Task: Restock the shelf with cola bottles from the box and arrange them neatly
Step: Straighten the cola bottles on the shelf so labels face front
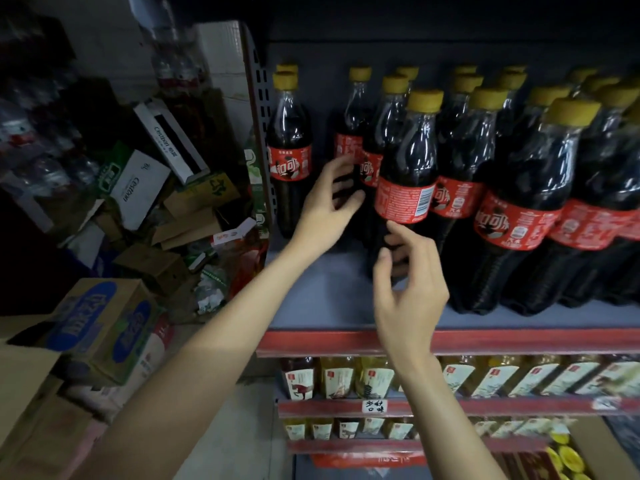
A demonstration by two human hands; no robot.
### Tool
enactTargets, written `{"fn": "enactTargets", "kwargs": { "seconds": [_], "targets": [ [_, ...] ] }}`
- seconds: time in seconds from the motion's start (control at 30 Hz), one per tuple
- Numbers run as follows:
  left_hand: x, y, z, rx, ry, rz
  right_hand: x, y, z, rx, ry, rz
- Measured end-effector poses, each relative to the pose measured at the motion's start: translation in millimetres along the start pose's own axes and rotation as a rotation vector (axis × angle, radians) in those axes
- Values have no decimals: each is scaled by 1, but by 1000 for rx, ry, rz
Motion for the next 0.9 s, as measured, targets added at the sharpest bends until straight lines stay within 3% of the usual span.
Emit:
{"fn": "enactTargets", "kwargs": {
  "seconds": [0.1, 0.23, 0.3, 0.4, 0.63, 0.73, 0.9],
  "targets": [
    [-16, -10, -22, -132, -126, 73, -2, 16, 5, 51, 10, -49],
    [-24, -20, -35, -90, -186, 93, -5, 16, 11, 48, 33, -35],
    [-25, -23, -33, -75, -153, 84, -4, 8, 11, 6, 22, 7],
    [-14, -23, -16, -64, -45, 74, 0, -2, -9, -87, -136, 29],
    [41, 9, 54, -292, 280, -6, 19, -3, -78, -173, -567, -167],
    [49, 12, 72, -372, 325, 4, 15, -10, -94, -241, -611, -161],
    [55, 1, 88, -298, 310, -9, 7, -14, -109, -276, -646, -103]
  ]
}}
Point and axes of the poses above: each hand's wrist, its own x-axis away from the middle knuckle, its own z-axis out of the back of the hand, y = z × x, the point moved 10 cm from there along -x, towards the middle knuckle, and after that the axes turned 2 degrees about x, right-handed, at the moved point
